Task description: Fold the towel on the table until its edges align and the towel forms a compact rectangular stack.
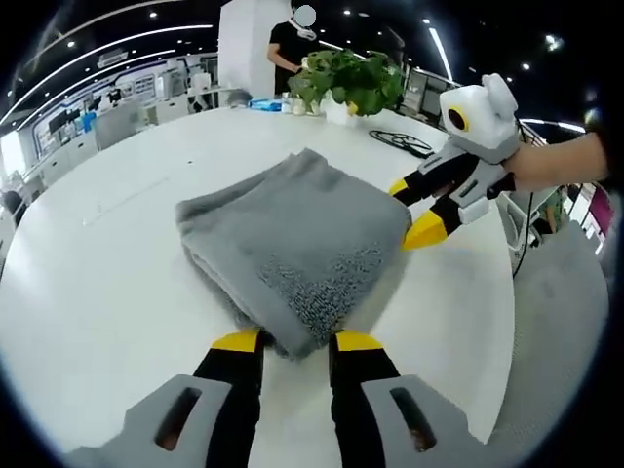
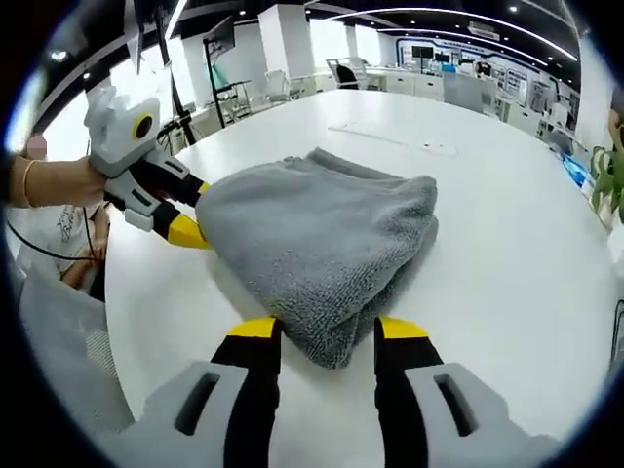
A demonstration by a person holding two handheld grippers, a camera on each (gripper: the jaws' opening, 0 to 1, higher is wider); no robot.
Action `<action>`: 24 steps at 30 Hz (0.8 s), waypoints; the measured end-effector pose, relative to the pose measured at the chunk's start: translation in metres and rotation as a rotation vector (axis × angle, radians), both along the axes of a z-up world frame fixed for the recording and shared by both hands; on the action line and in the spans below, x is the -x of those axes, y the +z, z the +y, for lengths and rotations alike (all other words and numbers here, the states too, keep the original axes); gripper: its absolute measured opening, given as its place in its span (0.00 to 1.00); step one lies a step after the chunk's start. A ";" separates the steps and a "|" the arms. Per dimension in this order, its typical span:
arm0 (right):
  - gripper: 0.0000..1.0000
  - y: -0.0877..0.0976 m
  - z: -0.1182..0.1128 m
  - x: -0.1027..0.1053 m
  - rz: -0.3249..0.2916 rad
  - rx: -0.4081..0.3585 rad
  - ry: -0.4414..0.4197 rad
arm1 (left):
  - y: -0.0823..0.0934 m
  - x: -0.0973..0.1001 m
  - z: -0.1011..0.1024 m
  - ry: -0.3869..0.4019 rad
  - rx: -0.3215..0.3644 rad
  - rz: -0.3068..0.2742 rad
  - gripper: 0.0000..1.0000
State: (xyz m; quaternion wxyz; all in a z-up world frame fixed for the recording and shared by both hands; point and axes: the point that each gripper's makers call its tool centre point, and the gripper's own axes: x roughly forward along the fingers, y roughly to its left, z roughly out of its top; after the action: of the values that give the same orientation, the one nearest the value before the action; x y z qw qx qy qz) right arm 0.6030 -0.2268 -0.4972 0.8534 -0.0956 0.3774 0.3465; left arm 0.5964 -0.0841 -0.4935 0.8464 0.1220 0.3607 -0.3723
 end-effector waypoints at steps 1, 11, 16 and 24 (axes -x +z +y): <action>0.38 0.000 0.000 -0.001 -0.001 0.002 0.000 | 0.001 -0.003 0.000 0.001 -0.004 0.004 0.27; 0.38 0.001 0.000 -0.015 -0.005 0.038 0.011 | 0.004 -0.013 0.000 0.012 -0.019 0.006 0.27; 0.38 0.004 0.000 -0.010 0.003 0.023 0.000 | 0.008 -0.009 0.005 0.046 0.008 0.022 0.29; 0.53 0.029 -0.006 -0.003 -0.029 -0.026 -0.020 | 0.035 -0.009 0.023 0.154 0.074 -0.049 0.52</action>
State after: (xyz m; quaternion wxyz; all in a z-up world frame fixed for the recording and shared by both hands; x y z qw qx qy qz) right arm 0.6058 -0.2332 -0.4680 0.8635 -0.0857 0.3613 0.3413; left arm 0.6058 -0.0616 -0.4587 0.8851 0.0717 0.3339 -0.3162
